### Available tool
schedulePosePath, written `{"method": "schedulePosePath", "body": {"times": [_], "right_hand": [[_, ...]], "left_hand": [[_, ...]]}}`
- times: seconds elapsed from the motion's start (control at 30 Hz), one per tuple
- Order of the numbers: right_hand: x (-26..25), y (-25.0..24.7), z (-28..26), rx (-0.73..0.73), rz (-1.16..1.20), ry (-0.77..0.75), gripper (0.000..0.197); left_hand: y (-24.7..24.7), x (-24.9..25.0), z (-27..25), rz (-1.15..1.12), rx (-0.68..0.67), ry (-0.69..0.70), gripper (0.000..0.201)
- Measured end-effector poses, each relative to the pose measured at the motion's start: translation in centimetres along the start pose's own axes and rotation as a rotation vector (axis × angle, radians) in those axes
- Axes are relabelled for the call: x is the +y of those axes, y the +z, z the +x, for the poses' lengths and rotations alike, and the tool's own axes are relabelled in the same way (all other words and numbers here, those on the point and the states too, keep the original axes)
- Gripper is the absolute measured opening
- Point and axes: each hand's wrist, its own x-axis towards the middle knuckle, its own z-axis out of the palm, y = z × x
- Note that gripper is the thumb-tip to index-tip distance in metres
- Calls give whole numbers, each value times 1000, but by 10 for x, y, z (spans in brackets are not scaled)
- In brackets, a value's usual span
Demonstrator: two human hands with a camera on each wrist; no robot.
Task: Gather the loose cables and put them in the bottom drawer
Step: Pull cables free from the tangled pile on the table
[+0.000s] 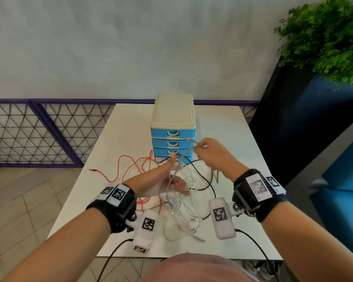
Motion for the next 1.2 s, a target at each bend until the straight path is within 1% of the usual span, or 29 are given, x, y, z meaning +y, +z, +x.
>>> {"method": "schedulePosePath", "body": {"times": [0.03,0.07,0.13,0.2,0.23,0.3,0.33,0.37,0.4,0.43,0.47,0.5,0.57,0.6,0.63,0.67,0.7,0.73,0.77,0.8,0.83,0.87,0.9,0.93,1.03,1.07,1.13,1.2], "right_hand": [[1,-7,1,47,2,5,18],[3,-14,2,69,19,18,16],[7,-24,4,32,116,58,16],[9,-30,4,-4,280,105,14],[9,-30,4,7,344,118,13],[10,-28,6,52,370,100,16],[10,-24,6,64,365,71,17],[10,-21,6,65,370,39,18],[9,-16,6,54,395,8,21],[8,-12,5,29,447,-18,23],[7,-7,3,-1,515,-38,23],[6,-3,2,-26,583,-54,23],[5,3,2,-43,651,-72,27],[5,6,2,-39,647,-76,29],[6,8,3,-27,633,-74,28],[7,10,3,-9,617,-65,27],[8,12,4,4,613,-53,26],[9,13,4,21,619,-38,24],[10,13,5,37,631,-25,22],[11,12,5,54,647,-13,21],[13,11,6,71,668,-4,19],[14,9,6,90,686,1,18],[16,7,7,109,697,4,18],[19,4,7,126,691,6,19],[26,-3,5,143,644,14,20],[28,-4,3,139,640,20,20],[32,-6,0,123,626,31,20],[35,-6,-3,122,565,42,20]], "left_hand": [[-5,-4,-4,-29,-14,-55,59],[-11,-6,-10,-4,-12,-77,52],[-36,-6,-17,122,89,-37,32],[-58,9,-23,358,308,-6,30],[-66,23,-27,493,465,-14,31],[-79,54,-35,693,824,-9,31],[-87,70,-39,750,972,37,31],[-95,84,-43,778,1088,116,31],[-102,97,-48,805,1183,211,32],[-108,107,-51,850,1249,284,32],[-112,113,-53,909,1294,321,33],[-114,117,-52,981,1326,331,31],[-112,116,-46,1143,1352,270,27],[-109,110,-41,1208,1332,245,31],[-105,100,-34,1250,1279,262,32],[-99,90,-27,1274,1189,312,27],[-93,77,-20,1269,1054,361,18],[-86,63,-12,1250,861,341,8],[-78,49,-4,1244,651,268,7],[-70,35,4,1273,453,169,14],[-62,20,11,1304,285,83,19],[-53,5,18,1324,166,25,23],[-47,-9,24,1324,86,-14,25],[-39,-23,30,1308,44,-21,27],[-12,-57,49,1317,28,75,32],[-3,-64,54,1359,6,93,29],[12,-76,64,1482,-83,91,23],[19,-86,73,1572,-170,95,19]]}}
